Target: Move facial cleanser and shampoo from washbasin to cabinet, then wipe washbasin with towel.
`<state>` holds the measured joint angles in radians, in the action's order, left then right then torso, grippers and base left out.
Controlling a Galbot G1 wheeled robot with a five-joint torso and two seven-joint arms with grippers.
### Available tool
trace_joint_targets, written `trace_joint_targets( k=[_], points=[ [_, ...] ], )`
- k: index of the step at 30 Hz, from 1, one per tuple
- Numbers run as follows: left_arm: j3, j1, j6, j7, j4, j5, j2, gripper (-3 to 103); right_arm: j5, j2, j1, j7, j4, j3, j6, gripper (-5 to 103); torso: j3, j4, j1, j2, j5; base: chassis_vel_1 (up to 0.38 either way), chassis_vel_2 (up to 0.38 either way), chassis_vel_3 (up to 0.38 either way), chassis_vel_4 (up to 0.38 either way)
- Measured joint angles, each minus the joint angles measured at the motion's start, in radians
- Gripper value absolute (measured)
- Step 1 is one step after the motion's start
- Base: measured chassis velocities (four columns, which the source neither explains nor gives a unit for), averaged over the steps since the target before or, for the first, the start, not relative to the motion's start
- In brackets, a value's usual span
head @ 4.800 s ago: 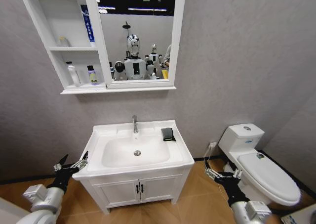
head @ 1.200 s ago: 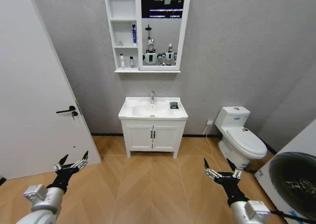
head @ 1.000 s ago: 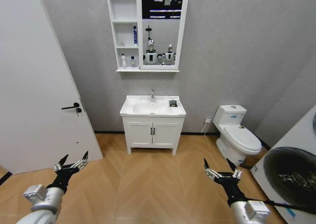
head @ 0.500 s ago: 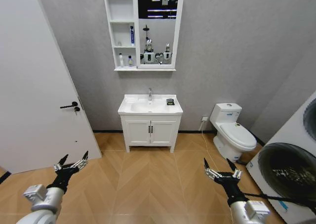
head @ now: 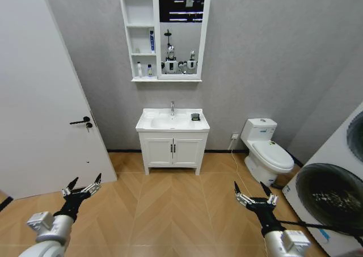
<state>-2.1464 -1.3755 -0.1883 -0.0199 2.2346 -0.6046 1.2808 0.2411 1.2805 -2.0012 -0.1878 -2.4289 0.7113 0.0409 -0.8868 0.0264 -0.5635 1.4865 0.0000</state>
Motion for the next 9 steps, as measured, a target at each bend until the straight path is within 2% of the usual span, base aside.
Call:
trace_joint_targets(
  k=[9],
  points=[
    [0.000,0.000,0.000,0.000,0.000,0.000,0.000,100,0.000,0.000,0.000,0.000,0.000,0.000,0.000,100,0.000,0.0001,0.000,0.000,0.0000,0.000,0.000,0.000,0.000]
  ],
)
